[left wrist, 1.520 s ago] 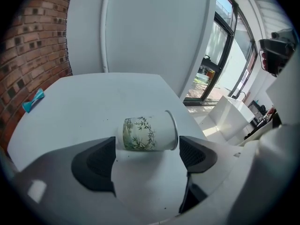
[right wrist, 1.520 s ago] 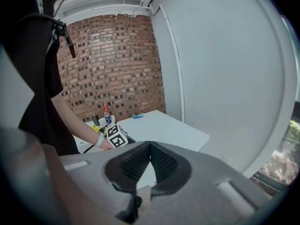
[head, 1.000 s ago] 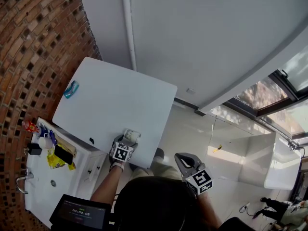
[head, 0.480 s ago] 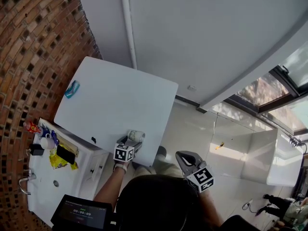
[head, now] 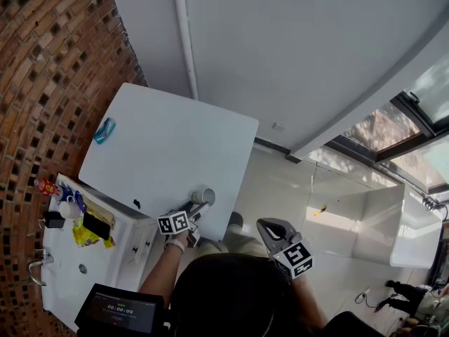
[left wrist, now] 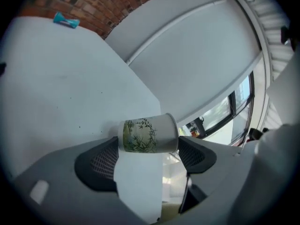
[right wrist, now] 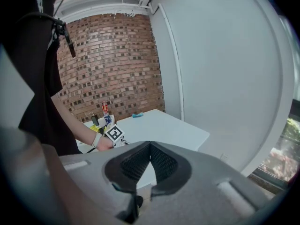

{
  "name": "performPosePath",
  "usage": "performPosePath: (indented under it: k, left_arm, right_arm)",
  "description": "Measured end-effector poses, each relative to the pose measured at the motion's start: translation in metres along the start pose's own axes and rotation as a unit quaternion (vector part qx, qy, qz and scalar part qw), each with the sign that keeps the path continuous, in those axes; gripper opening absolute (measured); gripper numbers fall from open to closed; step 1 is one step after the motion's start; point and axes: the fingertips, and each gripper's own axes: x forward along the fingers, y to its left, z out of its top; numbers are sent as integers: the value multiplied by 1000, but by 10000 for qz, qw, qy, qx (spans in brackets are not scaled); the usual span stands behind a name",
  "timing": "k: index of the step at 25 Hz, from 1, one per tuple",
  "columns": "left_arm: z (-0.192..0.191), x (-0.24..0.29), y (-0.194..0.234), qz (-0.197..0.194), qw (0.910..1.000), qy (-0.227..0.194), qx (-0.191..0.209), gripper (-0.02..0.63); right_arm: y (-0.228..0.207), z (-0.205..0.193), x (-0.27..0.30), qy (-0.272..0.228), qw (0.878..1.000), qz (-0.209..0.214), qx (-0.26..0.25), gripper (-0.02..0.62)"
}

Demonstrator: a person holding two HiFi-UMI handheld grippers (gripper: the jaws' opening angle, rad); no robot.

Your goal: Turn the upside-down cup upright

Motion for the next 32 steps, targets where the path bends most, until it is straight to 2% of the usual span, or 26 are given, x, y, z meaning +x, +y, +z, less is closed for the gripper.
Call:
performPosePath:
  k: [5, 8, 10, 14, 20, 24, 27, 32]
  left_arm:
    - [0, 0, -2, -416, 9947, -252, -902, 419]
    - [3, 1, -1, -667, 9844, -504, -1551, 419]
    - [3, 1, 0, -754, 9782, -621, -1832, 419]
    - [1, 1, -1, -866, 9738, -642, -2003, 417]
    - [5, -1, 1, -1159, 9527, -908, -2657, 416]
    - [0, -2, 5, -1204, 9476, -907, -2818, 417]
    - [1, -3, 7, -1243, 9404, -1021, -2997, 417]
    - [-3, -5, 5, -1214, 9469, -917, -2833, 419]
  right_arm:
    - [-1, -1, -2, 16, 10000, -13, 3, -8]
    - [0, -2, -3, 38, 10000, -10, -5, -8]
    - [1, -2, -2, 46, 10000, -2, -12, -8]
    - [3, -3, -1, 75, 10000, 36, -44, -8]
    - [3, -4, -4, 105, 9999, 32, -23, -8]
    - [6, -7, -4, 139, 9999, 56, -33, -8]
    - [7, -8, -3, 161, 9998, 81, -42, -8]
    - [8, -8, -1, 171, 9998, 109, -35, -8]
